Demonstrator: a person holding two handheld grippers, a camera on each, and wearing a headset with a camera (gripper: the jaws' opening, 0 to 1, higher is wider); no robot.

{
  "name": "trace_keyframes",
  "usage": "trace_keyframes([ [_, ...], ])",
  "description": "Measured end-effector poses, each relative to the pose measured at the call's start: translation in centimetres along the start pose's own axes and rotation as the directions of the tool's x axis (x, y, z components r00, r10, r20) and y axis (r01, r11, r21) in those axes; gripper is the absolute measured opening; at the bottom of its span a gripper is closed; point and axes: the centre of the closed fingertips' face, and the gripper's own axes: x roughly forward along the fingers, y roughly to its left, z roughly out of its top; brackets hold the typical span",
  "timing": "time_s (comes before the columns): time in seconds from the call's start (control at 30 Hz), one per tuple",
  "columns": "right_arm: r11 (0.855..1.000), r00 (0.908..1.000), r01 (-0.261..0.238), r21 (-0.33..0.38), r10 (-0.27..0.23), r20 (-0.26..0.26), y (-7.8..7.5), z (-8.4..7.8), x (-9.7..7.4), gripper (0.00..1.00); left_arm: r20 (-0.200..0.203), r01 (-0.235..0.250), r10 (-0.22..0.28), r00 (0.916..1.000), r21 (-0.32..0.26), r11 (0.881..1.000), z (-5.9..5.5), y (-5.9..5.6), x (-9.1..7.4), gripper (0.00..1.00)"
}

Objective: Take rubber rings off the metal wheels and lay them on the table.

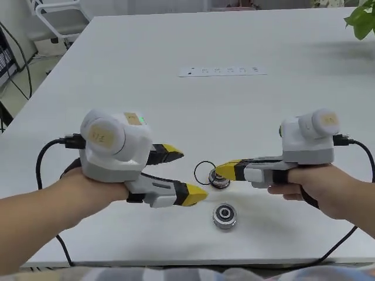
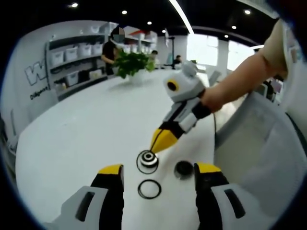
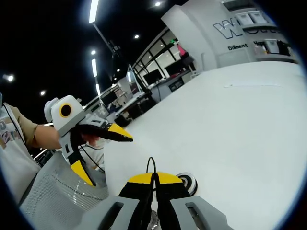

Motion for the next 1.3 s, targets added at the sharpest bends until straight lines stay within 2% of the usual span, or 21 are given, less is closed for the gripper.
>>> trace_keyframes([
  [0.37, 1.0, 0.9995, -0.027, 0.002, 0.027, -0.019, 0.9, -0.2, 1.2, 0.0, 0.029, -0.043, 0.043, 0.9986, -0.031, 0.999, -0.3, 1.1, -2.0, 0.7],
  [0.73, 0.999, 0.9979, -0.047, 0.009, 0.047, -0.044, 1.3, -0.7, 2.4, 0.0, 0.038, -0.079, 0.081, 0.9959, -0.065, 0.995, -0.9, 1.4, -3.3, 0.78],
  [1.3, 0.999, 0.9924, -0.036, -0.001, 0.036, -0.118, 0.6, -2.6, 3.8, 0.0, 0.039, -0.112, 0.117, 0.9923, -0.112, 0.987, -2.3, 2.3, -4.3, 0.78],
])
